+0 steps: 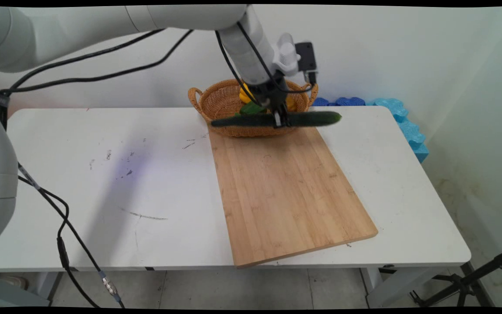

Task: Place the picked object in the vegetable basket

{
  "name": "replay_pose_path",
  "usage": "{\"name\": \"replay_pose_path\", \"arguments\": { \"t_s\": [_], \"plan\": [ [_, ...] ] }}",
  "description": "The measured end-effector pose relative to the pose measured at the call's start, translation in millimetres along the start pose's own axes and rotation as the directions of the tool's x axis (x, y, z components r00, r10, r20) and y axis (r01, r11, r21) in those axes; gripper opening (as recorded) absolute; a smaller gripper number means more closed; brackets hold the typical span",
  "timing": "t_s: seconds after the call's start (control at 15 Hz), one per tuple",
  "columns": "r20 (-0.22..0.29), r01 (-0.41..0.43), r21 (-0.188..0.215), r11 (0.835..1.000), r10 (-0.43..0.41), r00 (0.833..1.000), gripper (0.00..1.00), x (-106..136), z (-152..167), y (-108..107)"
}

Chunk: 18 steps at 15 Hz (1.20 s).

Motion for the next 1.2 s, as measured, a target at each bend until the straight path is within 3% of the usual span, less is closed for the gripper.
{"name": "replay_pose_path", "arguments": {
  "t_s": [0.73, 1.13, 1.2],
  "plan": [
    [0.083, -0.114, 0.125, 0.986, 0.104, 0.991, 0.0, -54.7, 18.8, -85.3],
    [0.114, -0.183, 0.151, 0.971, 0.167, 0.979, 0.0, -82.0, 46.4, -121.9],
    [0.115, -0.191, 0.15, 0.97, 0.175, 0.978, 1.0, -84.7, 49.3, -123.6]
  ]
}}
